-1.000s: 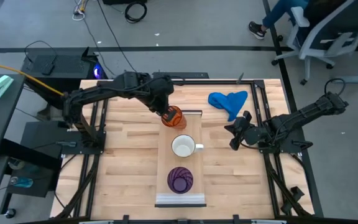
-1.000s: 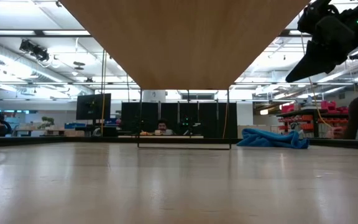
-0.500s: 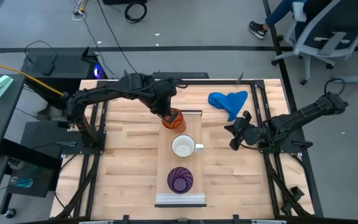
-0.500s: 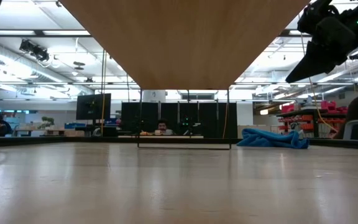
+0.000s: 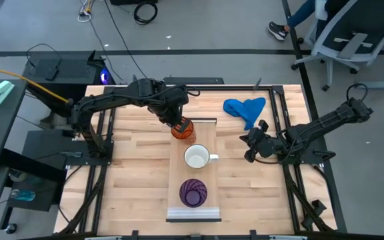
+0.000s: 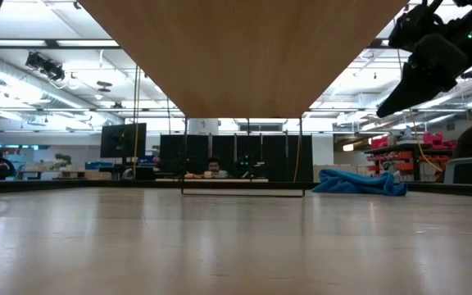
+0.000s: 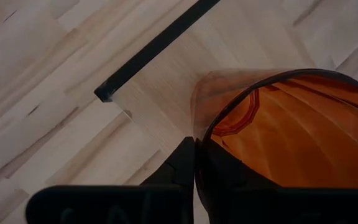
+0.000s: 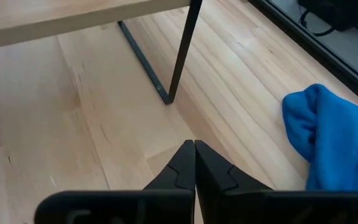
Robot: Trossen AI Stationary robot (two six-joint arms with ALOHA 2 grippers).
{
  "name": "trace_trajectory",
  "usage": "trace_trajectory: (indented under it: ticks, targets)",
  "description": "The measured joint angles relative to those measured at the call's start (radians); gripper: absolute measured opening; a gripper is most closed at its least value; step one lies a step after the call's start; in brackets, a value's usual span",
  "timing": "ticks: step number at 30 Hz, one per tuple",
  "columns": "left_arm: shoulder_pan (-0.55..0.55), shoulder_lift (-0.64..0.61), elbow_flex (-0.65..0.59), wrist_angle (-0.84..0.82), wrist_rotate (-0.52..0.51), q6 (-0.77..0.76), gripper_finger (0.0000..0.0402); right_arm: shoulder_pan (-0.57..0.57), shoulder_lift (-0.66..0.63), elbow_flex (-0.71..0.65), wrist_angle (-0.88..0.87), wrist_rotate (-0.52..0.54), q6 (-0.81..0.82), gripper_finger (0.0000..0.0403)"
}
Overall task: Stack small to large cups/mugs on shelf
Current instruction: Put the orange cup on the shelf
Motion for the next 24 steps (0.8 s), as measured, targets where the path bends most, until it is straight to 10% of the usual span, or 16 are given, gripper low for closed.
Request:
trace_trajectory:
  ticks: [24]
  targets:
    - [0.0,0.0,0.0,0.037,0.01,0.019,0.0045,0.0,0.0,0.0,0.008,0.0,-0.011,0.0008]
